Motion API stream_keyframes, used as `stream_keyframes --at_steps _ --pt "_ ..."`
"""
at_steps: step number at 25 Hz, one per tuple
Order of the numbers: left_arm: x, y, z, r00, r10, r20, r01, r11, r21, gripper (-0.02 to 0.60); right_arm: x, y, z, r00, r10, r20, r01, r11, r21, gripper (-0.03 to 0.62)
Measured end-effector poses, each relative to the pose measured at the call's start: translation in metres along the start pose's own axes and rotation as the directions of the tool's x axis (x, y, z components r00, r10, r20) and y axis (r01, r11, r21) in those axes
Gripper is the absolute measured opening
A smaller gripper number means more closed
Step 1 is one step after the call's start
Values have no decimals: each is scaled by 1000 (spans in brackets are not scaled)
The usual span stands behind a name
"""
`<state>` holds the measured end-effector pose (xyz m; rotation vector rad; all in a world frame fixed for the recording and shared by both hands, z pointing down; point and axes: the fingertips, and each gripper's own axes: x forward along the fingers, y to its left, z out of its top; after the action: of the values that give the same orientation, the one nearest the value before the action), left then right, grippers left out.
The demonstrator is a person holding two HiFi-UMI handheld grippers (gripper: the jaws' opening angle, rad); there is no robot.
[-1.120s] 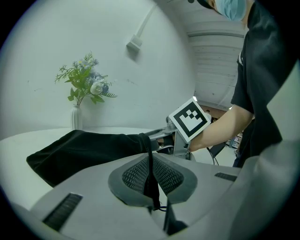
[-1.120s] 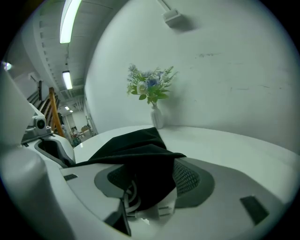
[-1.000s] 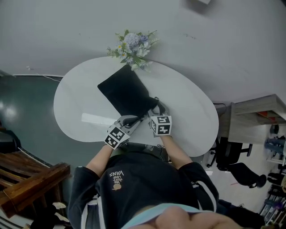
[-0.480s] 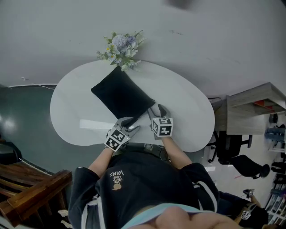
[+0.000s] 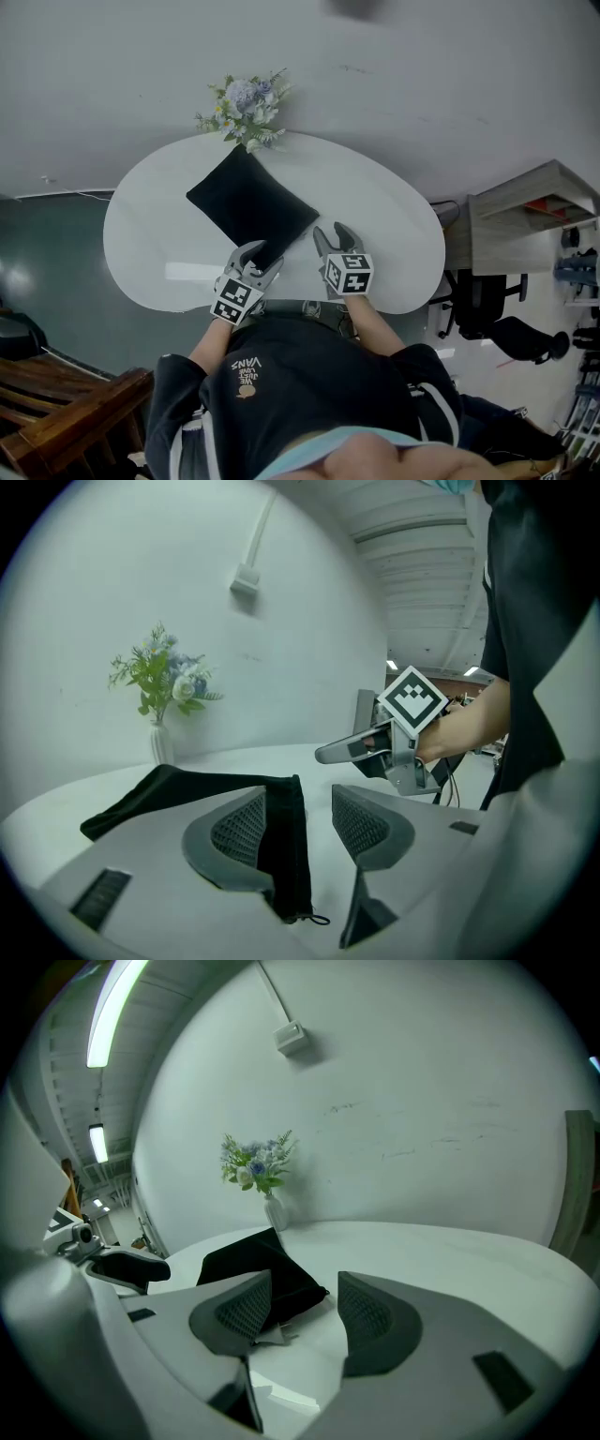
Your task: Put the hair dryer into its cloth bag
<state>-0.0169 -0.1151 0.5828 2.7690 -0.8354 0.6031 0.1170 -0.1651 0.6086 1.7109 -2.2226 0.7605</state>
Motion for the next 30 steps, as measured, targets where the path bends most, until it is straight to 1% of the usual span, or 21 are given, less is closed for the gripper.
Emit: stream_keyframes --at_steps 4,8,9,11,12,13,14,20,23,30 --pt "-10 11 17 997 49 63 -50 999 9 216 -23 8 19 998 14 56 -15 1000 12 224" --pt "-21 17 32 990 75 121 -77 997 10 215 -48 20 39 992 30 123 -31 1000 4 224" --pt "-24 17 36 988 79 135 -81 997 15 204 -54 24 42 990 33 136 -33 999 -1 224" --pt "-30 17 43 983 83 162 -89 996 28 151 -66 29 47 987 28 157 -27 1000 -13 220" --pt "-33 17 46 981 84 174 -92 995 34 122 -71 31 49 986 18 169 -16 1000 -18 190" --pt "-35 18 49 979 86 186 -95 995 38 96 -77 32 50 984 8 179 -4 1000 -22 132" --pt "-38 19 52 977 88 196 -98 994 39 84 -81 34 50 983 2 185 2 1000 -23 109" --pt "-52 24 59 970 90 225 -100 994 37 44 -101 48 44 982 12 191 -11 1000 -6 76" --pt "-57 23 57 970 73 232 -82 996 30 33 -108 52 40 982 8 189 -7 1000 -6 65" --pt "-65 19 55 969 50 244 -58 998 26 20 -118 57 25 985 -3 175 -3 999 33 52"
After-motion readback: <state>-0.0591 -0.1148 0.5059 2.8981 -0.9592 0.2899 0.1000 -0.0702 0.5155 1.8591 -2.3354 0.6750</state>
